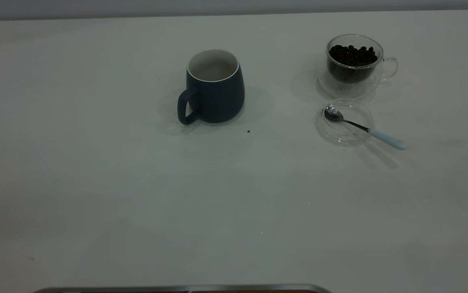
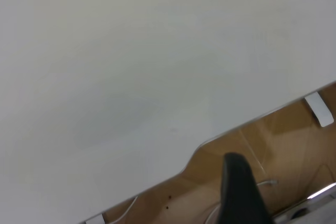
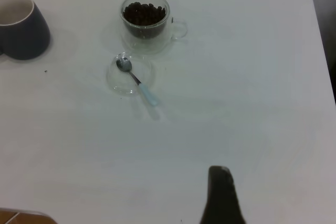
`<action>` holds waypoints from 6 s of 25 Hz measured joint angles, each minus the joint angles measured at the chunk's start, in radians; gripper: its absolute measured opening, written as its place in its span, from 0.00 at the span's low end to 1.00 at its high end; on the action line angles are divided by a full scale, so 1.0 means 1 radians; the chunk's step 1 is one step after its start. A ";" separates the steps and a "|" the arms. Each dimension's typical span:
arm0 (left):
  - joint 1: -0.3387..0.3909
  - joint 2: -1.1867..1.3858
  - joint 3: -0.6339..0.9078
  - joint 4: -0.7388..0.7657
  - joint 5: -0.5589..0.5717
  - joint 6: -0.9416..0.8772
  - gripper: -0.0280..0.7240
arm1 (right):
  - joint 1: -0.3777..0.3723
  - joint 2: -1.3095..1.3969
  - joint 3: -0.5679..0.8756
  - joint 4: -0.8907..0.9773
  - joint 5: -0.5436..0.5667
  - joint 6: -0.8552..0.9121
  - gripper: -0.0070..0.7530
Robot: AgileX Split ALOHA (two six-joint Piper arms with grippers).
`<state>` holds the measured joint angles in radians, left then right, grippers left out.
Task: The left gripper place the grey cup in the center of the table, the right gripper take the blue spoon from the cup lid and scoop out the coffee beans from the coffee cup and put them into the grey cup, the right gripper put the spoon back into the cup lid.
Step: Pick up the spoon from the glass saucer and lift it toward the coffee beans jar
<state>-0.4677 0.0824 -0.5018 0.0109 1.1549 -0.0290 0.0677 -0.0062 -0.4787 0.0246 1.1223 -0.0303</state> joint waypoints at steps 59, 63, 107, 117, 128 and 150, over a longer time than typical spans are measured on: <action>0.431 -0.100 0.014 -0.003 -0.018 0.004 0.70 | 0.000 0.765 -0.192 0.411 -0.359 -0.070 0.77; 0.431 -0.100 0.014 -0.003 -0.018 0.004 0.70 | 0.000 1.026 -0.195 0.689 -0.487 -0.275 0.77; 0.431 -0.100 0.014 -0.003 -0.018 0.005 0.70 | -0.241 2.282 -0.252 1.768 -0.427 -1.236 0.78; 0.431 -0.100 0.014 -0.003 -0.018 0.009 0.70 | -0.241 2.367 -0.321 1.769 -0.356 -1.247 0.78; 0.431 -0.101 0.014 -0.003 -0.018 0.009 0.70 | -0.241 2.367 -0.321 1.769 -0.334 -1.246 0.78; 0.431 -0.101 0.014 -0.003 -0.018 0.005 0.70 | -0.241 2.367 -0.423 1.769 -0.353 -1.245 0.78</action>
<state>-0.0366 -0.0182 -0.4883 0.0080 1.1365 -0.0236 -0.1730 2.3608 -0.9021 1.7933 0.7689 -1.2756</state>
